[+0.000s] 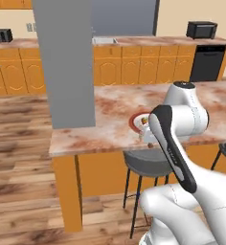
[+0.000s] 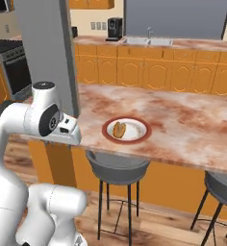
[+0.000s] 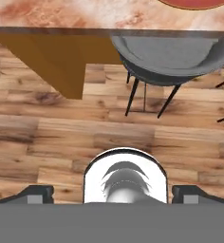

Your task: Move the hot dog bun to the plate on the dining table and place the condiment next to that plate. Then navigate to the fridge and take the sausage and place it on the plate as well.

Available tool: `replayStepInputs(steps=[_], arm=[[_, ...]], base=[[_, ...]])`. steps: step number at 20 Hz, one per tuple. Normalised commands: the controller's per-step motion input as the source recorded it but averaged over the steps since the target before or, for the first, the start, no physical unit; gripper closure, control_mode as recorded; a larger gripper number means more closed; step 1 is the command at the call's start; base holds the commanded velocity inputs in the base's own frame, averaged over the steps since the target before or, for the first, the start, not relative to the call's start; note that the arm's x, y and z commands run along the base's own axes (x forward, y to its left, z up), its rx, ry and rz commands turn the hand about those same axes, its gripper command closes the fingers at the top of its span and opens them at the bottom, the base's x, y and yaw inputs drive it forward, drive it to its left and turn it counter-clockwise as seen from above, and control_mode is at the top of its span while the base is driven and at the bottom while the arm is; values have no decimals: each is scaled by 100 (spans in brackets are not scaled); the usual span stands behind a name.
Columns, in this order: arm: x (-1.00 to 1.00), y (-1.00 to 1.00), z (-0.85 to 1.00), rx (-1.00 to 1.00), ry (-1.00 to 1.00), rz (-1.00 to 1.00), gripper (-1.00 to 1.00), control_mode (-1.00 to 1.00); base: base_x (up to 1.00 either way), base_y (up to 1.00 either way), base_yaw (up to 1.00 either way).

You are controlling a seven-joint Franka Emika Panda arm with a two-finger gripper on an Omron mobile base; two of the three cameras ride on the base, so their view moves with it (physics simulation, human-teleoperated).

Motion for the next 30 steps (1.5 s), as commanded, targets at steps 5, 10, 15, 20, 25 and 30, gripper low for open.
replayStepInputs(steps=[5, 10, 15, 20, 25, 30], arm=[[0, 0, 0, 0, 0, 0, -100, 100], [0, 0, 0, 0, 0, 0, -100, 100], [0, 0, 0, 0, 0, 0, -100, 100], [0, 0, 0, 0, 0, 0, -100, 100], [0, 0, 0, 0, 0, 0, -100, 100], [0, 0, 0, 0, 0, 0, -100, 100]], base=[[-71, 100, 26], [-14, 100, 30], [53, 100, 10], [100, 97, 0], [100, 37, -7], [100, 17, -11]])
